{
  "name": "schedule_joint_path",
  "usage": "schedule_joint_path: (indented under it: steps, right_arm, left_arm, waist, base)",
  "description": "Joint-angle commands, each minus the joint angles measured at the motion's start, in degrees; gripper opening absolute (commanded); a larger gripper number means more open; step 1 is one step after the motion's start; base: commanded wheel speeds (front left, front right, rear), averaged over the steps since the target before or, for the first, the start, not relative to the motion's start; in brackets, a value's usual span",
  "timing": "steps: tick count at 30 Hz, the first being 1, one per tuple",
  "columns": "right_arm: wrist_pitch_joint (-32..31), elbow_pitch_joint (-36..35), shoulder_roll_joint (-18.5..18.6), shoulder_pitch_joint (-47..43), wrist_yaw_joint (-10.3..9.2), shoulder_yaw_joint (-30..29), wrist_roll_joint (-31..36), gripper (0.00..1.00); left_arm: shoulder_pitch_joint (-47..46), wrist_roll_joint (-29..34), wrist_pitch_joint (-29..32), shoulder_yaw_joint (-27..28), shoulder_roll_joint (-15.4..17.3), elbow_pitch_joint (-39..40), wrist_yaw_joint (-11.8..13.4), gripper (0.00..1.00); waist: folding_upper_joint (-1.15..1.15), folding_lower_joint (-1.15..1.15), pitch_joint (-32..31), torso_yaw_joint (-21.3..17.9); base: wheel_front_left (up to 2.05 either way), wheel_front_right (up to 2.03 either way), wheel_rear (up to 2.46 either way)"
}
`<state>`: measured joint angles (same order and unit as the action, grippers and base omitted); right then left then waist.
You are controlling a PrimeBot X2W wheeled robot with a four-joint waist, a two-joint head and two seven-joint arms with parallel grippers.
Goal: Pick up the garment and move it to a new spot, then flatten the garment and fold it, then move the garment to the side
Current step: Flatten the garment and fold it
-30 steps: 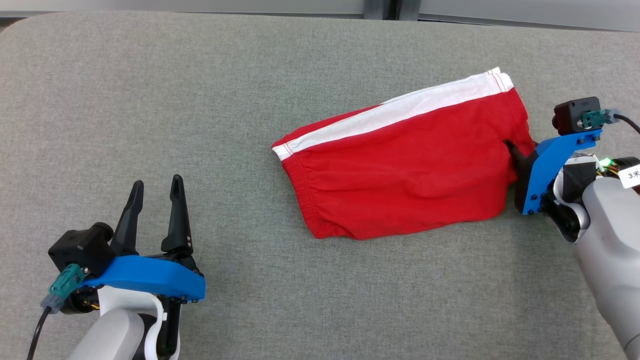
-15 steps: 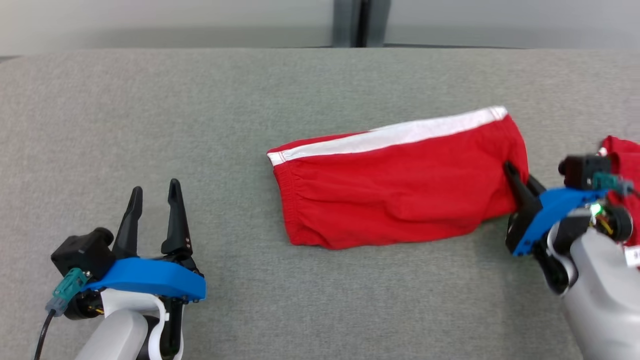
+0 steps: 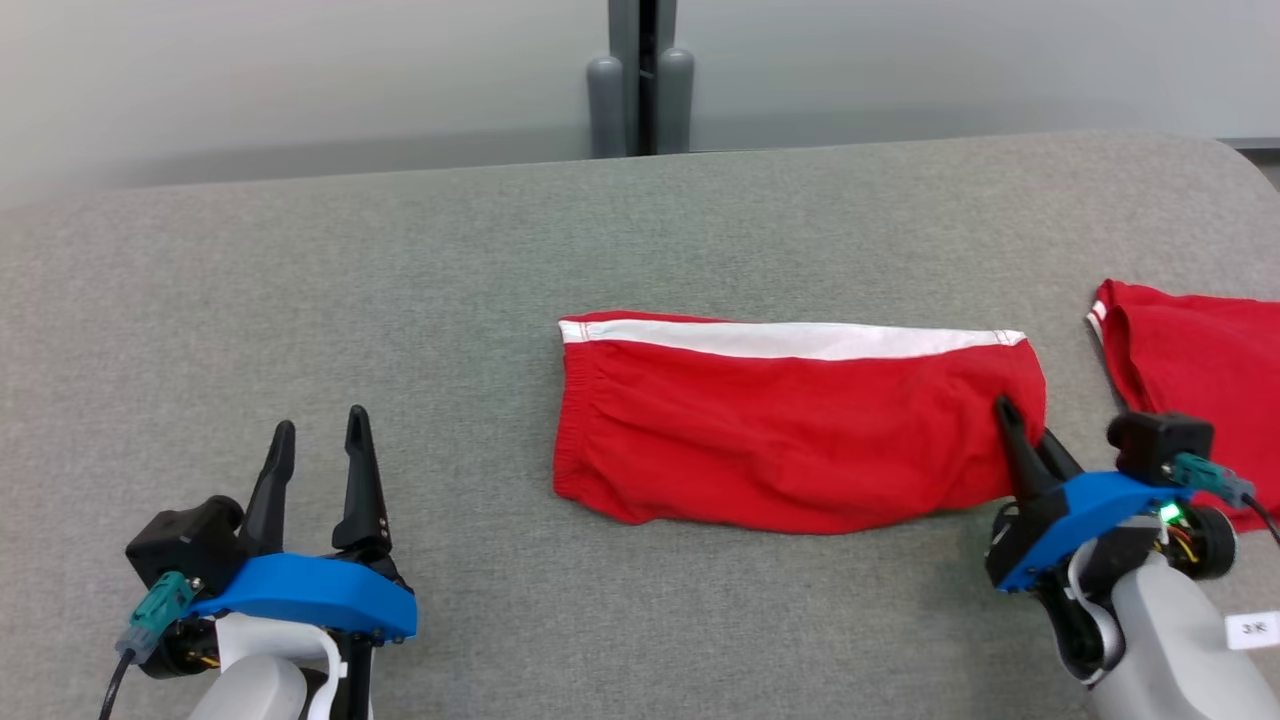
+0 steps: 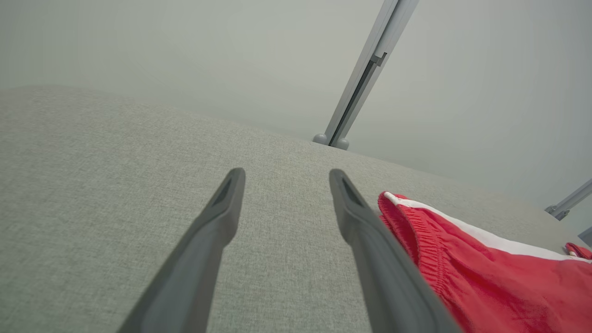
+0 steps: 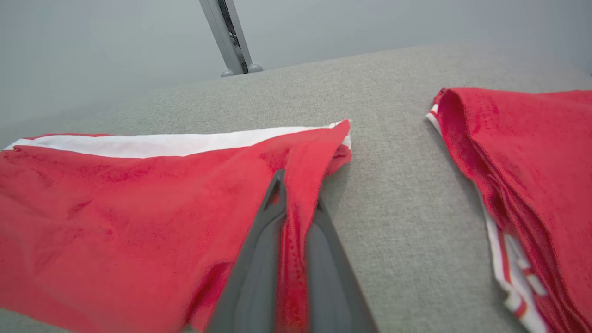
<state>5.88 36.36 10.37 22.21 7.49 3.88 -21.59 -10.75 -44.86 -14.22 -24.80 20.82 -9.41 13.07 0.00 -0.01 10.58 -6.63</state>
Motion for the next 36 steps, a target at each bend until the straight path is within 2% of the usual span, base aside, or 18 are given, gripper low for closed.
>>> schedule_joint_path:
  steps: [1,7,12,20,25,26,28,29,36]
  right_arm:
    - [-0.73,-1.83,-1.5,0.67,0.01,-0.44,1.85,0.0]
    - [-3.62,-6.41,-5.25,3.32,0.0,2.58,3.77,0.0]
    - [-6.92,-7.97,-7.16,6.89,0.0,9.94,2.73,0.0]
    - [-8.35,-2.03,-7.39,12.49,0.0,21.89,-6.82,0.0]
    - [-7.67,3.41,-7.42,14.92,0.01,25.16,-8.85,0.0]
    - [-7.24,4.35,-7.42,15.26,0.0,25.65,-9.19,0.03]
    - [-6.58,5.73,-7.44,15.64,0.0,26.91,-9.87,0.63]
    - [-6.02,6.09,-7.43,15.83,0.01,27.62,-10.34,1.0]
    - [-0.59,5.85,-7.42,16.26,0.0,30.87,-12.2,1.0]
  left_arm:
    - [-0.92,0.39,0.06,-0.52,-0.26,-0.25,-0.46,1.0]
    - [-1.11,0.35,-0.16,-0.82,-1.12,-0.55,-0.63,1.0]
    - [-1.29,0.34,-0.49,-0.85,-2.05,-0.89,-1.02,1.0]
    - [-2.32,0.6,-0.65,-1.05,-3.9,-1.99,-2.24,1.0]
    - [-2.17,0.8,-0.79,-0.9,-4.39,-2.74,-2.66,1.0]
    - [-2.16,0.87,-0.81,-0.87,-4.49,-2.89,-2.78,1.0]
    - [-2.02,1.0,-0.87,-0.74,-4.72,-3.15,-2.92,1.0]
    - [-1.92,1.06,-0.89,-0.7,-4.78,-3.26,-2.99,1.0]
    - [-1.16,1.75,-0.94,-0.93,-5.1,-3.55,-3.38,1.0]
  waist:
    - [0.0,0.01,0.01,1.0]
    - [0.0,0.01,-0.1,3.38]
    - [0.0,0.01,-0.01,5.65]
    - [0.0,0.01,0.32,9.75]
    - [0.0,0.01,0.33,10.64]
    - [0.0,0.01,0.3,10.73]
    - [0.0,0.01,0.22,10.71]
    - [0.0,0.01,0.17,10.64]
    - [0.0,0.01,-0.65,9.15]
  base:
    - [0.0,0.0,0.0]
    - [0.0,0.0,0.0]
    - [0.0,0.0,0.0]
    - [0.0,0.0,0.0]
    - [0.0,0.0,0.0]
    - [0.0,0.0,0.0]
    - [0.0,0.0,0.0]
    - [0.0,0.0,0.0]
    - [0.0,0.0,0.0]
